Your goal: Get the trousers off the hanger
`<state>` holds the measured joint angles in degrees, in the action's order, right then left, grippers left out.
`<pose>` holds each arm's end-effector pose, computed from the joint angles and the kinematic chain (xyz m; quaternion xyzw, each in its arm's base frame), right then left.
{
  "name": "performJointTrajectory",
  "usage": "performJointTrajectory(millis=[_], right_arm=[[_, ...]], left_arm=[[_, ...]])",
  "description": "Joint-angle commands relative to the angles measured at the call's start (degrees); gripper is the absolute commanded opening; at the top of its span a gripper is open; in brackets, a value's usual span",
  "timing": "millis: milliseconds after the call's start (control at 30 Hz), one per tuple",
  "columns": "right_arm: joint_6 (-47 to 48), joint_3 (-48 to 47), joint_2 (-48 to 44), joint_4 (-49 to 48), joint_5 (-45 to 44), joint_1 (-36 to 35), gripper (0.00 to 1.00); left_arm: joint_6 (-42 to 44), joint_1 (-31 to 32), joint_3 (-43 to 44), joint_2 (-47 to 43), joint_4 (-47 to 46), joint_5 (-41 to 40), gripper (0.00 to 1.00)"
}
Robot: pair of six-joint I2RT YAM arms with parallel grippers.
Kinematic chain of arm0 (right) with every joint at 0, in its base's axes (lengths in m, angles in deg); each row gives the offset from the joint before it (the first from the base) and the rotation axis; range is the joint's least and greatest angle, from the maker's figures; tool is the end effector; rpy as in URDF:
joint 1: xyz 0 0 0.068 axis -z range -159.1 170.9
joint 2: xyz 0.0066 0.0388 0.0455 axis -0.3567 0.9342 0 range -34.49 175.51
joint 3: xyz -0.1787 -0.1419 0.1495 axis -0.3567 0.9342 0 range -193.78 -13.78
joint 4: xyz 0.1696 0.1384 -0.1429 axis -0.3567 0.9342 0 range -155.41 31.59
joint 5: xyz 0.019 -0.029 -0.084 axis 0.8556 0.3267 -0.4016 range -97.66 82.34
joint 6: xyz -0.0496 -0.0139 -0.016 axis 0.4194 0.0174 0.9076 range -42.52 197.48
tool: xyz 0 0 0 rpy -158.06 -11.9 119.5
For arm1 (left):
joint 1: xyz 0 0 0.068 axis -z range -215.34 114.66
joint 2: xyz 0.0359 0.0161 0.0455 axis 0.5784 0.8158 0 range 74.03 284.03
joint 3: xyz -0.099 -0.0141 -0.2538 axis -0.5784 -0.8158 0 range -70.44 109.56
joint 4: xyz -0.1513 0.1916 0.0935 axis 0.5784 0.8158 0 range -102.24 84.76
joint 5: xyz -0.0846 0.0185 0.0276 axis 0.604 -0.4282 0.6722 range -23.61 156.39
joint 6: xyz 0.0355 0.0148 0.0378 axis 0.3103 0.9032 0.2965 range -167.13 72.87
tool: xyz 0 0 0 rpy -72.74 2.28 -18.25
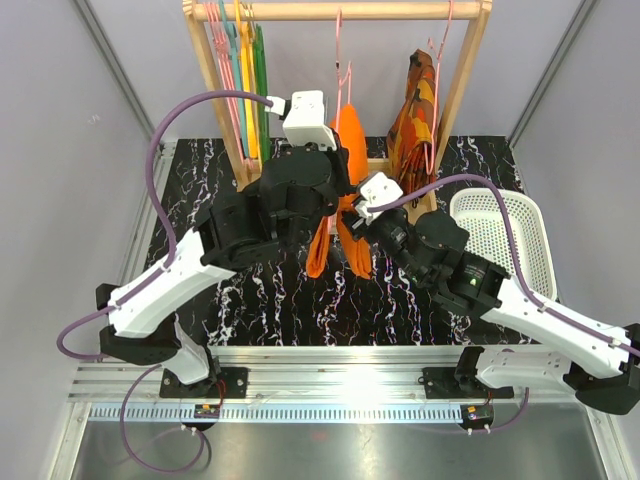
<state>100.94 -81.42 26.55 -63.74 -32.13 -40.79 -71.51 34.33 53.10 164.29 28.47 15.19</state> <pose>0.1243 0.1995 0.4413 -0.3320 0.5921 0.1004 0.7274 0.1263 -0.2609 0.5496 -0.0023 0.7351 -0.2141 0.6432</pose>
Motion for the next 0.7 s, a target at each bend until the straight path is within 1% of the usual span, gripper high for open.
performJointTrajectory(millis=[0,33,100,133,200,267,300,433,467,567,667], right_arm=[[0.6,-3.6,-1.7,-2.0,1.2,-0.4,0.54],[0.5,-3.6,-2.0,-2.1,1.4,-0.4,0.45],[0.3,-3.6,-2.1,-2.1,1.4,-0.3,0.33],[0.2,-3.5,-2.1,-2.0,1.1,-0.4,0.20],[-0.2,-3.7,-2.0,-2.4,0.7,-0.4,0.11],[-0.3,-4.8,-1.5,-3.2,-2.7,-0.4,0.02],[0.1,-5.3,-1.4,-3.3,-3.9,-0.4,0.00],[1.8,-8.8,0.3,-4.1,-12.9,-0.3,0.00],[2.0,-9.5,0.6,-4.2,-14.2,-0.3,0.00],[2.2,-11.9,0.8,-3.7,-16.5,-0.3,0.00],[2.5,-15.4,1.5,-2.1,-19.4,-0.3,0.00]], left_arm=[[-1.8,-1.0,3.3,-1.0,-5.5,2.7,0.00],[-2.0,-1.3,3.5,-0.8,-4.9,2.8,0.00],[-2.0,-1.6,3.5,-0.8,-4.7,3.1,0.00],[-2.2,-1.7,3.5,-0.8,-4.3,3.2,0.00],[-2.3,-1.9,3.3,-0.9,-3.9,3.4,0.00],[-2.8,-2.1,1.5,-1.5,-3.5,3.3,0.00],[-3.1,-2.1,0.5,-2.0,-3.6,3.3,0.00],[-5.3,-3.1,-8.1,-5.8,-5.4,3.3,0.00],[-6.4,-3.4,-11.5,-7.3,-5.6,3.6,0.00],[-8.5,-4.6,-16.0,-9.0,-5.8,3.6,0.00],[-10.8,-5.9,-22.4,-11.6,-6.3,4.2,0.00]])
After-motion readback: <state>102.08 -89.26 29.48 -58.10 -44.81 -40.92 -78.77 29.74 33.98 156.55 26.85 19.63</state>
